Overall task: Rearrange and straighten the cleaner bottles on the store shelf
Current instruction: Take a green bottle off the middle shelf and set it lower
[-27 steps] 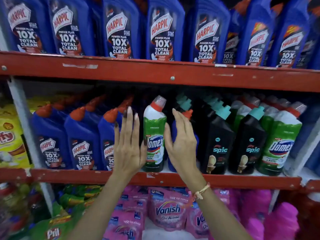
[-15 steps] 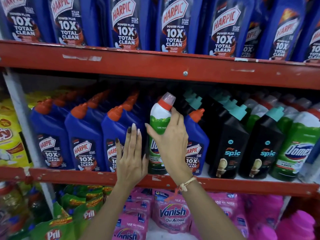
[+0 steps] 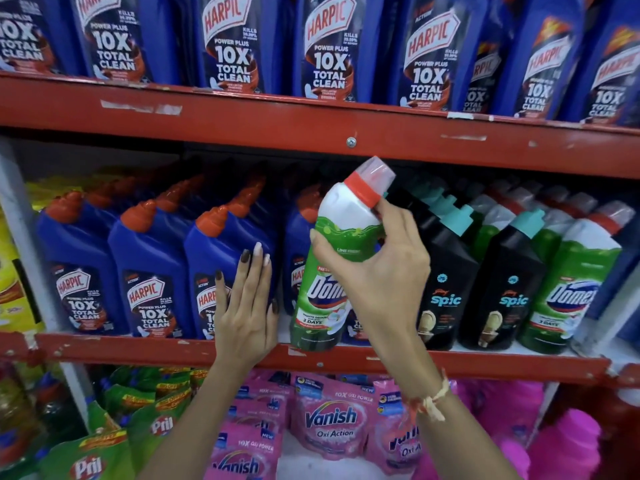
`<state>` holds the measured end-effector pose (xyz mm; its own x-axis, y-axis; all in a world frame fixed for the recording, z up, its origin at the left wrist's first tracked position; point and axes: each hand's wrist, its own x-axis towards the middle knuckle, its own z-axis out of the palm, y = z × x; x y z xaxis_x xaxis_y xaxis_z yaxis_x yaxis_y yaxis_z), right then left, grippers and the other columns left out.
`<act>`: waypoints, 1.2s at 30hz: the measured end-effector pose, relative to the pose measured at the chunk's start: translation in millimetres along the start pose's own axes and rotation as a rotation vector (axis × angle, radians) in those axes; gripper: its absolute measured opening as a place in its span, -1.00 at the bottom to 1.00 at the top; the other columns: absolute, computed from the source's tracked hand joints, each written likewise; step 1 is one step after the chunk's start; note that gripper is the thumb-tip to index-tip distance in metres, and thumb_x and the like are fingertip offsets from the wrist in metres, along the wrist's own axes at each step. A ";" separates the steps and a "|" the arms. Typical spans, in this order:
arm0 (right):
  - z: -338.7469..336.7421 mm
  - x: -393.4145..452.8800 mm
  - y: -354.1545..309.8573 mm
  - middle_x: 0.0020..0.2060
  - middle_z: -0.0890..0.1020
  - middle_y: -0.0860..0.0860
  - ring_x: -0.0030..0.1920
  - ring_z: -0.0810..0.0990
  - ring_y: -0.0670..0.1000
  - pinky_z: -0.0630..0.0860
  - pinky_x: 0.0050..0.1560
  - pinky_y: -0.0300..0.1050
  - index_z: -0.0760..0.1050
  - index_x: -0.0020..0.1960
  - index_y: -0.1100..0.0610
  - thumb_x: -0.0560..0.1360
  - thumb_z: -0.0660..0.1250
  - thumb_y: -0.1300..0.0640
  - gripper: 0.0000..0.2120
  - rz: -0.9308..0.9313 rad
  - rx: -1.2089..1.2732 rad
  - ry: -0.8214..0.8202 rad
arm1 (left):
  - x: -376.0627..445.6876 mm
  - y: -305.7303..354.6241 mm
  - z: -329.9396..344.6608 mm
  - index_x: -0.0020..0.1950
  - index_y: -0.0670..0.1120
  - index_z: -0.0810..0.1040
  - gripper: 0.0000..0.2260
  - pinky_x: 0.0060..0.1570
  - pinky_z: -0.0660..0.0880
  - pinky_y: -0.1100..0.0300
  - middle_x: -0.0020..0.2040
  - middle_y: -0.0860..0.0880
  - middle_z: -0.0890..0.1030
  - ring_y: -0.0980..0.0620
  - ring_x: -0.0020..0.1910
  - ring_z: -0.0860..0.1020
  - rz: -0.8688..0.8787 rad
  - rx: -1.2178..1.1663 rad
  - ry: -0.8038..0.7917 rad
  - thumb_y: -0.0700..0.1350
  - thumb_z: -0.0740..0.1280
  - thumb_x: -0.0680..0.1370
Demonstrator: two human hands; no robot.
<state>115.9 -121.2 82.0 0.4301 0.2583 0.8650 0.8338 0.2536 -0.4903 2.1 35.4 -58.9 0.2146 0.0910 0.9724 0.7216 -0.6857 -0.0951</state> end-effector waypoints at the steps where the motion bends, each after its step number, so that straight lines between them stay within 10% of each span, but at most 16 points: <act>1: -6.9 -1.3 -0.9 -0.02 0.59 -0.02 -0.06 0.49 -0.21 0.40 -0.06 -0.48 0.54 0.20 0.14 0.27 0.57 -0.14 -0.39 -0.001 0.015 -0.005 | 0.5 -0.6 0.5 0.62 -0.21 0.14 -0.51 0.60 -0.09 -0.17 0.65 -0.12 0.09 -0.09 0.63 0.10 0.002 0.016 -0.008 -0.04 -0.05 0.71; 5: -29.0 -25.4 8.4 -0.02 0.59 -0.03 -0.06 0.58 -0.12 0.56 -0.07 -0.17 0.55 0.17 0.13 0.24 0.59 -0.15 -0.40 0.039 0.016 -0.064 | -10.9 6.5 0.7 0.63 -0.20 0.12 -0.48 0.60 -0.09 -0.16 0.65 -0.12 0.08 -0.06 0.63 0.09 0.031 0.056 -0.084 0.01 -0.05 0.71; 14: -23.1 -135.6 67.7 -0.13 0.42 -0.12 -0.16 0.41 -0.20 0.32 -0.18 -0.57 0.43 0.04 0.09 0.20 0.50 -0.23 -0.42 0.174 -0.070 -0.245 | -18.0 7.0 2.5 0.63 -0.19 0.11 -0.47 0.60 -0.14 -0.15 0.66 -0.08 0.03 -0.04 0.64 0.06 0.045 0.090 -0.099 0.05 -0.07 0.72; 24: -2.6 -224.1 125.5 -0.03 0.54 0.09 0.00 0.60 0.18 0.59 -0.18 -0.07 0.48 0.09 0.21 0.10 0.67 -0.07 -0.30 0.356 -0.292 -0.451 | -20.4 5.1 7.0 0.63 -0.18 0.12 -0.47 0.61 -0.17 -0.12 0.65 -0.05 0.04 -0.03 0.64 0.06 0.050 0.124 -0.037 0.01 -0.05 0.69; 36: -10.5 -244.9 144.6 0.06 0.49 0.14 0.13 0.54 0.19 0.61 -0.03 0.01 0.41 0.18 0.27 0.21 0.63 -0.07 -0.27 0.475 -0.320 -0.532 | -21.1 5.1 7.6 0.62 -0.18 0.17 -0.48 0.61 -0.16 -0.10 0.66 -0.03 0.03 -0.02 0.64 0.07 0.031 0.116 -0.022 -0.01 -0.04 0.68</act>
<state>134.8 -157.5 -199.7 0.6096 0.7045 0.3634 0.6961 -0.2564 -0.6706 6.2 35.4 -81.5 0.2513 0.0879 0.9639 0.7853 -0.6006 -0.1500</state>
